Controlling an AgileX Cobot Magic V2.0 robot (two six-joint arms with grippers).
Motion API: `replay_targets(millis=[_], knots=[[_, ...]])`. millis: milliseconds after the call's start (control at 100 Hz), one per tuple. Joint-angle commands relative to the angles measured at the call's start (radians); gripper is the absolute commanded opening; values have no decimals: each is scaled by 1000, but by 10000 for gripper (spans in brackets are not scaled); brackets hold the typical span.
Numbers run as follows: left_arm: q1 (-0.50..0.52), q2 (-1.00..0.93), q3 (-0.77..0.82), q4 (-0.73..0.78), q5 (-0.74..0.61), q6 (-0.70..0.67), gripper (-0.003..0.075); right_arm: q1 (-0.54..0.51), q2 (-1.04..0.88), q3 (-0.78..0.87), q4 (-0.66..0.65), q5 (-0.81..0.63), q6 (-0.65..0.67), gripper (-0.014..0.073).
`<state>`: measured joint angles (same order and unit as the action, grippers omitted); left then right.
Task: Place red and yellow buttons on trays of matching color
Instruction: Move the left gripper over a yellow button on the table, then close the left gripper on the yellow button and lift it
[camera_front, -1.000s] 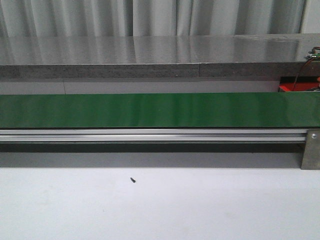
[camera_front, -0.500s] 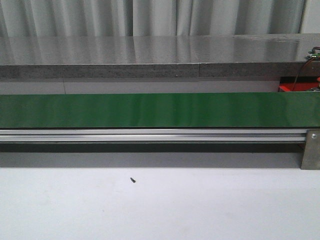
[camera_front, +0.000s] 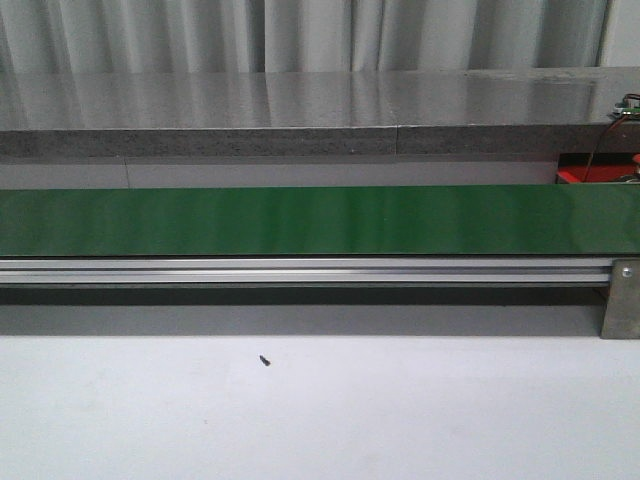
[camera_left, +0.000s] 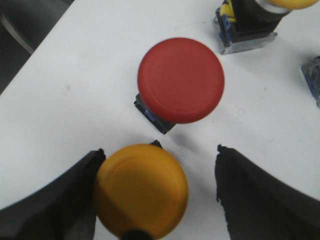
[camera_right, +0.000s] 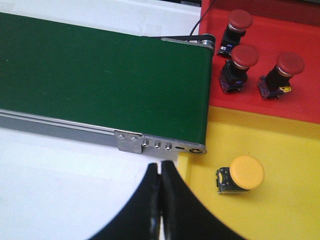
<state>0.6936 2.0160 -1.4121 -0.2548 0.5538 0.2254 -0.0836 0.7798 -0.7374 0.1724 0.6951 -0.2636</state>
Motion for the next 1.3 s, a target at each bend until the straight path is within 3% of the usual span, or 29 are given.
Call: replay_targets(millis=[0, 180, 490, 950, 1290], knots=[[-2, -53, -29, -14, -47, -7, 384, -1, -5, -26, 0, -56, -4, -69], [0, -53, -29, -4, -49, -7, 328, -1, -5, -26, 0, -56, -4, -69], [4, -63, -29, -4, -24, -7, 151, -1, -5, -26, 0, -56, -4, -69], [-22, -308, -29, -4, 96, -7, 148, -1, -5, -26, 0, -56, -4, -69], [-198, -431, -14, -4, 196, 1, 148, -1, -5, -26, 0, -56, -4, -69]])
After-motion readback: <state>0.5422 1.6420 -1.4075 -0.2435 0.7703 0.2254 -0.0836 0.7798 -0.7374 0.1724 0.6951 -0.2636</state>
